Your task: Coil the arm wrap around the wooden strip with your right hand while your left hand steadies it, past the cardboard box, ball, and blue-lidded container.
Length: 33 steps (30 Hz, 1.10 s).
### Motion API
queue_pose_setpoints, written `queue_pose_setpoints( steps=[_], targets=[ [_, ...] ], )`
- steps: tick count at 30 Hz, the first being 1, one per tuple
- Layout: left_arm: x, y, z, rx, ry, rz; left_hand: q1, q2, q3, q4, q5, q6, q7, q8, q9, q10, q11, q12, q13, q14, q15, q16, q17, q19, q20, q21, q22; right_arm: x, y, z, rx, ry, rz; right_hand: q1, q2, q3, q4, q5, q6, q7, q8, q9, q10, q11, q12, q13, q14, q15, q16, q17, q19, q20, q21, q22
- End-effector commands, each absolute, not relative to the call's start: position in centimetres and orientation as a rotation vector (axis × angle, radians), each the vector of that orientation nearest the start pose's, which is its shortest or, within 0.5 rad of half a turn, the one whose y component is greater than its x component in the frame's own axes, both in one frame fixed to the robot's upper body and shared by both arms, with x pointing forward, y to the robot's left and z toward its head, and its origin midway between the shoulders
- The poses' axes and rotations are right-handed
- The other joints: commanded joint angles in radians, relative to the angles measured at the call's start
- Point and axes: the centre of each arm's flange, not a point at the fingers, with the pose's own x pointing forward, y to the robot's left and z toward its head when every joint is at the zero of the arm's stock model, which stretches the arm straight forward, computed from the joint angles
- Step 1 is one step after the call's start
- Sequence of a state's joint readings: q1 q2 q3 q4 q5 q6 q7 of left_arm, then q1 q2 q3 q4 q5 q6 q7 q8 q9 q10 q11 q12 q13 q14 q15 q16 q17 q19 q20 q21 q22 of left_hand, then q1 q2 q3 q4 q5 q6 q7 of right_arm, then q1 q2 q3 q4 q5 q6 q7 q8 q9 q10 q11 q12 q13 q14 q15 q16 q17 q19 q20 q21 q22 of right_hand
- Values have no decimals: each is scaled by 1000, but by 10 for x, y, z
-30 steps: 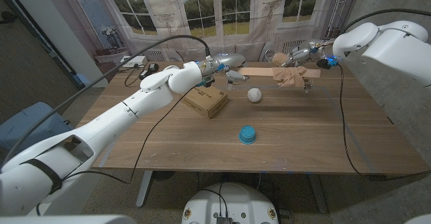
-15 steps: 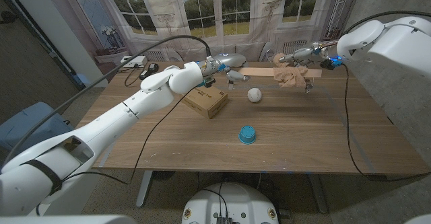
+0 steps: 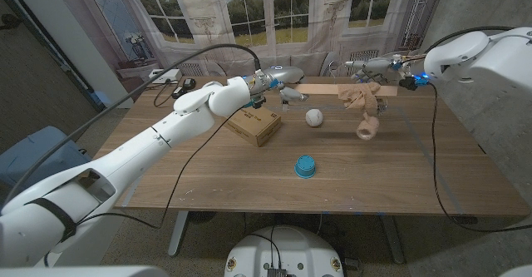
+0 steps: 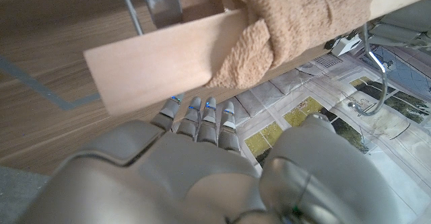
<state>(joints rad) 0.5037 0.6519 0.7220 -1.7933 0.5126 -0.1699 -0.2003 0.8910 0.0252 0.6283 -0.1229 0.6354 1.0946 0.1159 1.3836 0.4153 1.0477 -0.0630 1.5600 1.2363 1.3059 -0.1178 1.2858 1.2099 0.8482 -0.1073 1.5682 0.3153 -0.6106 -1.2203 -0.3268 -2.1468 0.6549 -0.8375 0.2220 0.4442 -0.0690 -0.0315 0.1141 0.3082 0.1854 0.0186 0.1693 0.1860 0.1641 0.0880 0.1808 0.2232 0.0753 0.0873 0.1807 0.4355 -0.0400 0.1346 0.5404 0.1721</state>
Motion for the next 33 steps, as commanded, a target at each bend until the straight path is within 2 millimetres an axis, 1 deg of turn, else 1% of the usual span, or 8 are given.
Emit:
queue_pose_setpoints(
  steps=[1,4,6,11,15,18,27,33],
  targets=[
    [540,75,108,1468,-1074,-397,-2,2,0,-5,-2,-26,33,5,-1,10,-34,5,1,5,1,-4,-6,1,-52,2,1,490,-316,137,-740,-207,247,-3,5,-10,2,12,-55,-2,-4,-1,-25,1,0,-3,-22,7,5,-12,6,8,-10,0],
    [541,78,108,1459,-1061,-395,-2,2,1,-5,-2,-27,33,5,-1,10,-32,5,1,7,2,-2,-3,0,-52,2,1,487,-316,137,-727,-257,229,-3,9,-14,3,16,-61,-25,3,-1,-49,-1,-3,-5,-51,3,0,-20,7,8,-17,0],
    [542,83,109,1454,-1043,-377,-2,2,1,-5,-2,-27,34,6,-1,14,-34,6,1,8,0,-3,-6,1,-52,2,0,482,-317,137,-705,-327,196,-2,14,-20,3,22,-58,-44,12,-2,-83,-24,-3,-10,-85,-11,-2,-34,-20,8,-41,1],
    [545,93,111,1439,-993,-343,-1,2,3,-6,0,-24,38,6,-4,16,-33,6,1,15,-9,-4,-9,7,-52,2,-3,473,-318,138,-667,-453,143,5,26,-27,0,31,-35,-57,24,-2,-108,-43,5,-17,-147,-54,-3,-65,-86,22,-92,1],
    [548,101,111,1445,-937,-307,0,1,6,-8,4,-18,45,5,-10,26,-42,8,1,30,-17,0,-7,25,-57,5,-3,466,-319,138,-630,-568,98,10,33,-28,-2,33,-13,-58,30,-2,-111,-52,8,-19,-167,-67,-4,-78,-106,25,-109,0],
    [552,107,111,1446,-893,-288,1,1,9,-10,7,-17,51,-1,-20,33,-46,9,1,37,-17,-2,-11,31,-61,8,2,462,-319,137,-600,-645,74,12,36,-28,-2,33,2,-60,35,-1,-110,-57,10,-20,-167,-73,0,-85,-101,28,-111,0],
    [565,126,113,1405,-761,-263,5,0,19,-15,19,-12,58,-5,-34,45,-52,9,2,65,-32,7,-10,65,-67,8,3,455,-319,137,-546,-775,16,24,46,-33,-10,31,47,-65,41,-1,-68,-71,28,-24,-123,-85,20,-121,-26,21,-107,0],
    [571,140,113,1384,-661,-256,5,-2,24,-16,28,-7,62,-13,-52,56,-56,9,1,80,-40,6,-20,86,-72,7,6,453,-321,133,-500,-819,7,28,48,-34,-12,29,65,-60,44,-1,-44,-71,35,-25,-115,-82,21,-133,-24,21,-115,0]
  ],
)
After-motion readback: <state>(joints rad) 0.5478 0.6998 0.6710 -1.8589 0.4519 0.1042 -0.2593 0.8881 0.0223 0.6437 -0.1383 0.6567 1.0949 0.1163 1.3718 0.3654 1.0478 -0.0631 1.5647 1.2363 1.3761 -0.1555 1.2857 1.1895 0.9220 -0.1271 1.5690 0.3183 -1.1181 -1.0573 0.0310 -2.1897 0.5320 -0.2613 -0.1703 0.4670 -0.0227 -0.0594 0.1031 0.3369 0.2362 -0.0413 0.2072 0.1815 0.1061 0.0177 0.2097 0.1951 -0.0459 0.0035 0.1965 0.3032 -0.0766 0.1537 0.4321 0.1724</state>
